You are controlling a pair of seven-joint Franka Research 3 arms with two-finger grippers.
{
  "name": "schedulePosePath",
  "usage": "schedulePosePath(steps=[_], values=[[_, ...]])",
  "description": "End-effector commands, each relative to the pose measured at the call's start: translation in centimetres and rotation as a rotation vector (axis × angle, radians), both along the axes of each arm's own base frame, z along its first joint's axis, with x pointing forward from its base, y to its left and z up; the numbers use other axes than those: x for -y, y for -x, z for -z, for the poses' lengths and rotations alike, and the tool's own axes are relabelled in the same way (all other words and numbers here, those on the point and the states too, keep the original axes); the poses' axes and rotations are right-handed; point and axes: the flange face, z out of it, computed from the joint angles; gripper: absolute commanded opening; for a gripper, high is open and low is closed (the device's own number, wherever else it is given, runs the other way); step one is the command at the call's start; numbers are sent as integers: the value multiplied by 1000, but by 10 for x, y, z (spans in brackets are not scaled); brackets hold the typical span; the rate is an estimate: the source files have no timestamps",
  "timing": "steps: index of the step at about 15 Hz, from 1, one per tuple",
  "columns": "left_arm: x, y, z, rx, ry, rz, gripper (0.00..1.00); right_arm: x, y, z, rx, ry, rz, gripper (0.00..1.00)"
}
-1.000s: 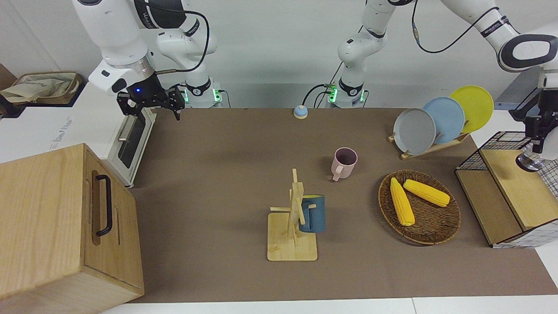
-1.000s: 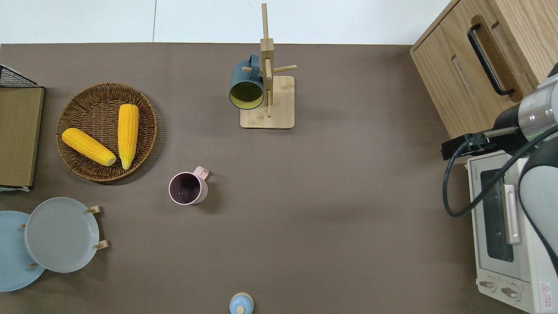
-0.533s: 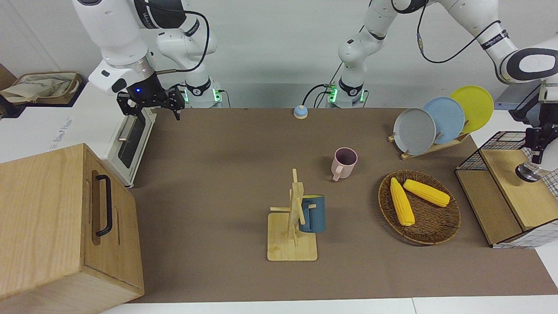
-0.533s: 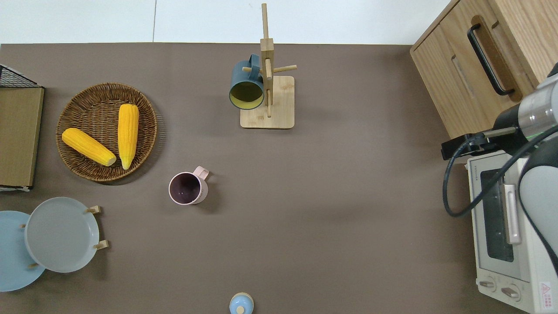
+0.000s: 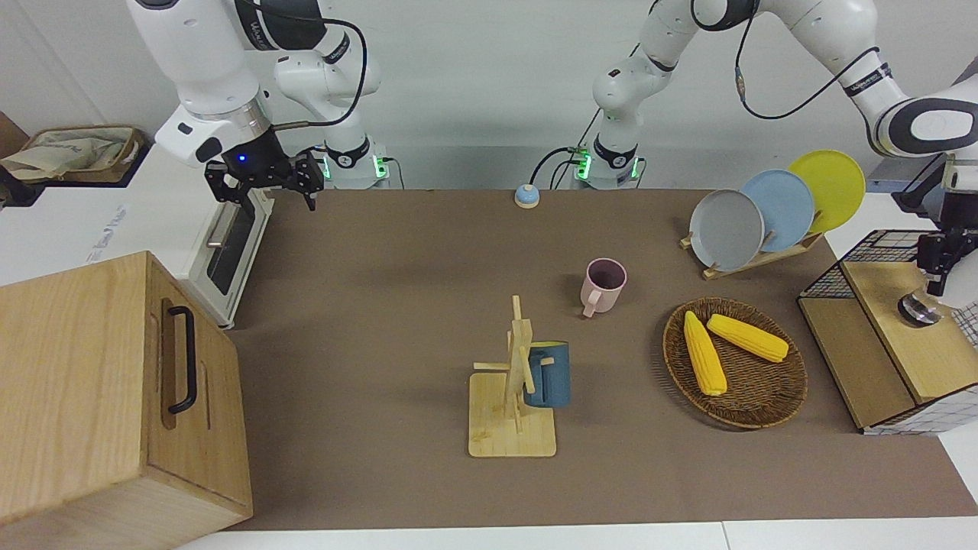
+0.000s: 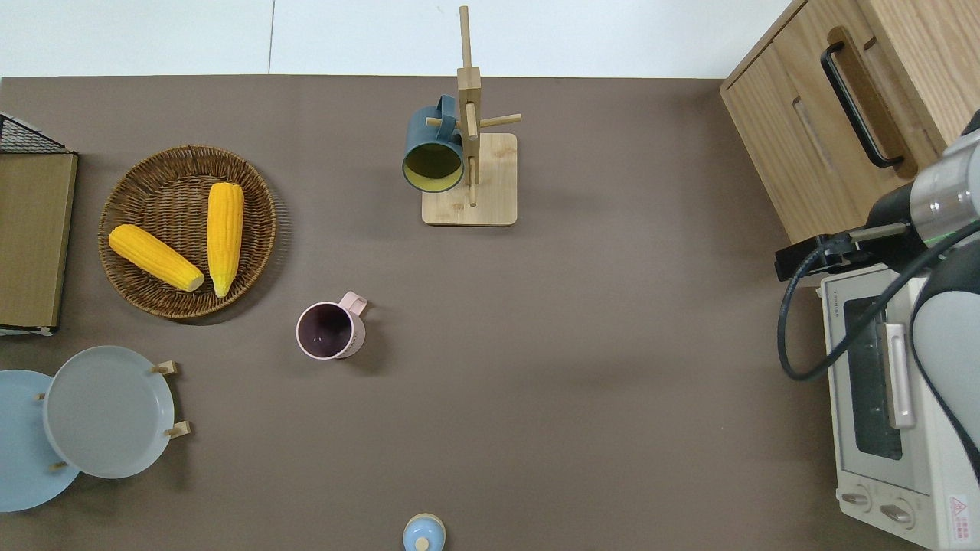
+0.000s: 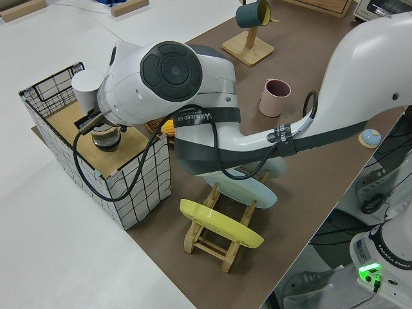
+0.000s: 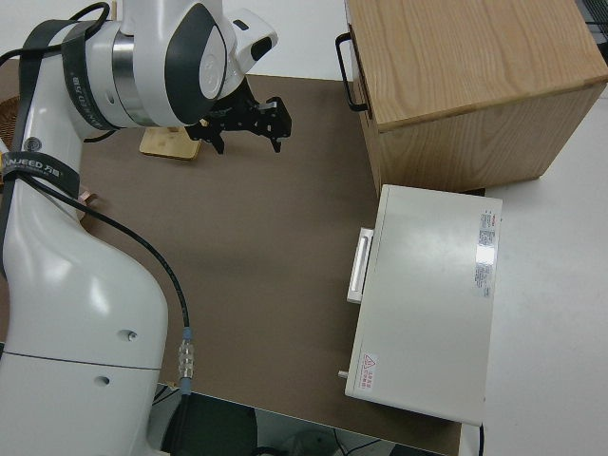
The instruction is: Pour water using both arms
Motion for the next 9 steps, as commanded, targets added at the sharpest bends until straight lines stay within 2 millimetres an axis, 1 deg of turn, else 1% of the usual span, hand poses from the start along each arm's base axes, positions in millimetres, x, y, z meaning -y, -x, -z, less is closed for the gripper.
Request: schedulePosePath(steps=[1, 5, 6, 8, 9], values=[[-7, -7, -7, 34, -6, 7, 0, 1, 1, -3, -3, -5, -13, 990], [-8, -7, -4, 28, -16, 15, 6, 1, 1, -3, -3, -3, -13, 990], [-8, -7, -3, 27, -21, 20, 97, 1, 1, -3, -3, -5, -13, 990], [-8, -7, -3, 27, -23, 23, 466, 1, 1, -3, -3, -3, -13, 990], [-8, -7, -3, 30, -19, 21, 878, 1, 1, -3, -3, -5, -13, 990]])
